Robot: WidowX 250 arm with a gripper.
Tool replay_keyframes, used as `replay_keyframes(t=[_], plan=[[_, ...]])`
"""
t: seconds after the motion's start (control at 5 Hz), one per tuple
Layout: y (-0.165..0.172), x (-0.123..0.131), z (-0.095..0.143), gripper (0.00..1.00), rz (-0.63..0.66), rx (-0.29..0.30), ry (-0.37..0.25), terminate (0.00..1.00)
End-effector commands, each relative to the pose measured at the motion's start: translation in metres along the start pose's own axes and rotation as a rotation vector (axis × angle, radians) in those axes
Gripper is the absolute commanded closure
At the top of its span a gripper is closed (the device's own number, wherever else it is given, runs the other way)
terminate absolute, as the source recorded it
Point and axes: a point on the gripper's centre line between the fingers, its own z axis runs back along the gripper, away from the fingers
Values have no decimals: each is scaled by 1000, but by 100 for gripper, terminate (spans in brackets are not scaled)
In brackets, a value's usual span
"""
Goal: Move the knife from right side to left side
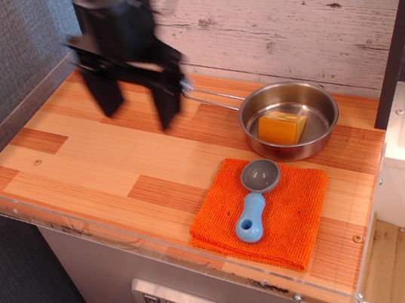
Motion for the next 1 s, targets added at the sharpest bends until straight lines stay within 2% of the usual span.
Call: replay_keyframes(t=[0.0, 0.2, 0.4, 0.6, 0.8], plan=[[-61, 0, -8, 0, -64, 11, -23, 0], [-73, -5, -23, 0, -34, 14, 17, 0], [-80, -12, -41, 0, 21, 53, 81, 0], [-81, -18, -53, 0, 73, 74, 106, 0], [-83, -20, -66, 0, 121, 117, 71, 0]])
